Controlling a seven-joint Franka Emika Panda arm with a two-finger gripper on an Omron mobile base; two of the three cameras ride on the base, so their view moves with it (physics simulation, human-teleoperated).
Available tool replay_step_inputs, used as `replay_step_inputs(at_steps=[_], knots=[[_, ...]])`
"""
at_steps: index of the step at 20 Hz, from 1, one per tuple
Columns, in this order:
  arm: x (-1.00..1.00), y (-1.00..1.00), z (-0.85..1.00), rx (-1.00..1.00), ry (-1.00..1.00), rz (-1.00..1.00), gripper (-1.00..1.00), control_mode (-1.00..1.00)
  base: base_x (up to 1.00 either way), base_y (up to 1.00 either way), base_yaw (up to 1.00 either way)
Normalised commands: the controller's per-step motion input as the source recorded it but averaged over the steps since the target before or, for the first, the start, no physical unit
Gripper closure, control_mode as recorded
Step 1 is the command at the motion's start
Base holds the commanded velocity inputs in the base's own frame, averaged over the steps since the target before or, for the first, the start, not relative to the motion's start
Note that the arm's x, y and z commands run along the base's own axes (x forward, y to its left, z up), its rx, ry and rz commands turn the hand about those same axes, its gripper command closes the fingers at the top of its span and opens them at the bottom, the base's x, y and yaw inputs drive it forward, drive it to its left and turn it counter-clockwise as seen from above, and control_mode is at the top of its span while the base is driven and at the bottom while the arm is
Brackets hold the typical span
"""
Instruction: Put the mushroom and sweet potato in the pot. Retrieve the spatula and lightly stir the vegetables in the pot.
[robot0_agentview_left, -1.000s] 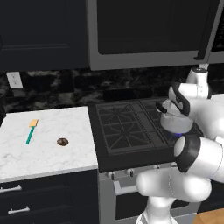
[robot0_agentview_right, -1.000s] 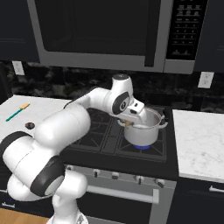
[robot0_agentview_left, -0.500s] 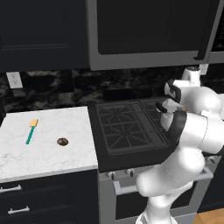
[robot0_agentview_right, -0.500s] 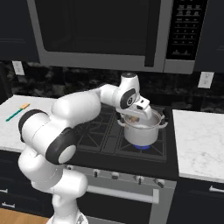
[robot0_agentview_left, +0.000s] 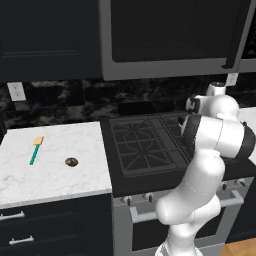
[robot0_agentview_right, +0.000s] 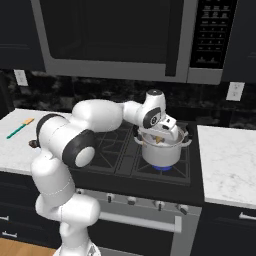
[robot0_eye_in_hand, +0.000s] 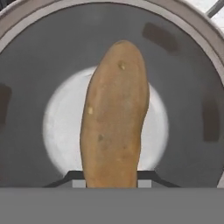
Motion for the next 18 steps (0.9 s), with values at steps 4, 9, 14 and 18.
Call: replay_step_inputs(at_steps=[4,9,14,18], knots=[[0.25,-0.06,-0.33,0.00,0.00,0.00,1.00,-1.00,0.00,0.00,0.00],[0.12,0.00,-0.13,0.00,0.00,0.00,1.00,-1.00,0.00,0.00,0.00],[0.00,0.00,-0.02,0.00,0.00,0.00,-1.00,-1.00,0.00,0.00,0.00],[0.00,-0.02,-0.01,0.00,0.00,0.00,-1.00,-1.00,0.00,0.00,0.00]])
